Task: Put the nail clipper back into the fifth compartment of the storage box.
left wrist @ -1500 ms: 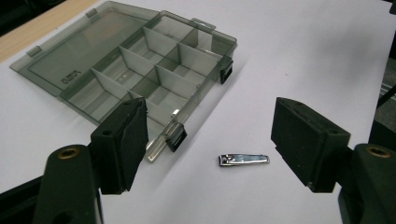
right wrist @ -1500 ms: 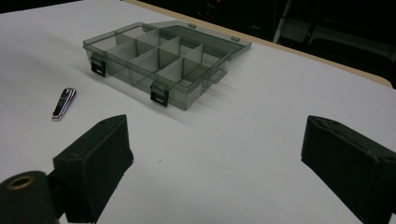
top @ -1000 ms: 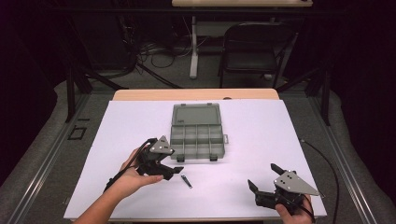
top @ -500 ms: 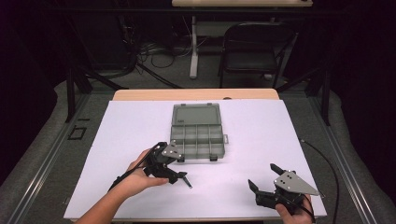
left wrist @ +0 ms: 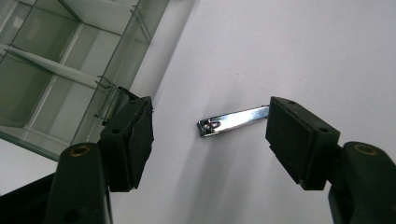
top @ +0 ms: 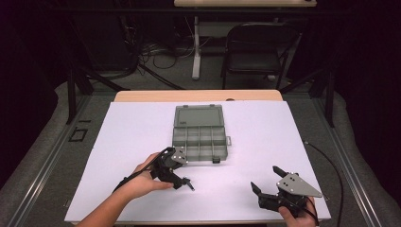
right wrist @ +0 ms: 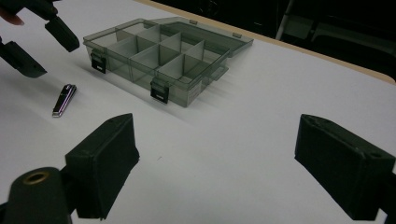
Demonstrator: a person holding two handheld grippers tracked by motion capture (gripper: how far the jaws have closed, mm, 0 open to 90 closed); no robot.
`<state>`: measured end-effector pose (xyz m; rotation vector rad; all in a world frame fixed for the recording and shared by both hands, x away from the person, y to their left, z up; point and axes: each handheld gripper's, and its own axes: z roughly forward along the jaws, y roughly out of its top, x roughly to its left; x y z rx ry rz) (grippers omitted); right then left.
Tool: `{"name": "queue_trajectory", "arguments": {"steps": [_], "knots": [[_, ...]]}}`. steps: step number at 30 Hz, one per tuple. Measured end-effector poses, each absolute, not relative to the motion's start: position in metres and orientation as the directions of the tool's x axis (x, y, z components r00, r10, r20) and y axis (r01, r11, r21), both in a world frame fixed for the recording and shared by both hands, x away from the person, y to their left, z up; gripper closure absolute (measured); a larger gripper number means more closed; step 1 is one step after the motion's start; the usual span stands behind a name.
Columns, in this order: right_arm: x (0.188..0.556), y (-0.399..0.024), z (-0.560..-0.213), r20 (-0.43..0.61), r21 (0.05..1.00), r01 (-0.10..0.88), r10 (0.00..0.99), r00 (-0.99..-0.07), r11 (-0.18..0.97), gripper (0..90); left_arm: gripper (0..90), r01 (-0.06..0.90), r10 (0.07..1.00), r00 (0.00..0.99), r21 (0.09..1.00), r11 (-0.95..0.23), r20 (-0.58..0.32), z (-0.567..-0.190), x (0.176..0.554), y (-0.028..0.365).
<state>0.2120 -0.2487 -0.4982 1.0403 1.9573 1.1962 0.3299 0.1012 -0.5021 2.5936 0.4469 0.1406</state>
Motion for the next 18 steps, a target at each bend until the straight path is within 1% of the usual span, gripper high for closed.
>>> {"name": "queue_trajectory", "arguments": {"steps": [6, 10, 12, 18], "knots": [[0.213, -0.248, -0.499, -0.094, 0.907, 0.312, 0.856, -0.508, 0.284, 12.4, 32.6, 0.266, 0.314, 0.949, 0.461, -0.847, 0.029, -0.508, 0.331, 0.098], [0.214, -0.248, -0.499, -0.097, 0.907, 0.308, 0.855, -0.509, 0.287, 12.4, 37.6, 0.225, 0.268, 0.962, 0.422, -0.878, 0.044, -0.515, 0.33, 0.094], [0.213, -0.247, -0.499, -0.097, 0.906, 0.31, 0.855, -0.509, 0.287, 12.3, 38.3, 0.207, 0.251, 0.966, 0.407, -0.89, 0.057, -0.517, 0.329, 0.092], [0.214, -0.247, -0.5, -0.096, 0.904, 0.314, 0.853, -0.513, 0.29, 12.9, 38.3, 0.191, 0.224, 0.974, 0.39, -0.901, 0.042, -0.524, 0.331, 0.087]]}}
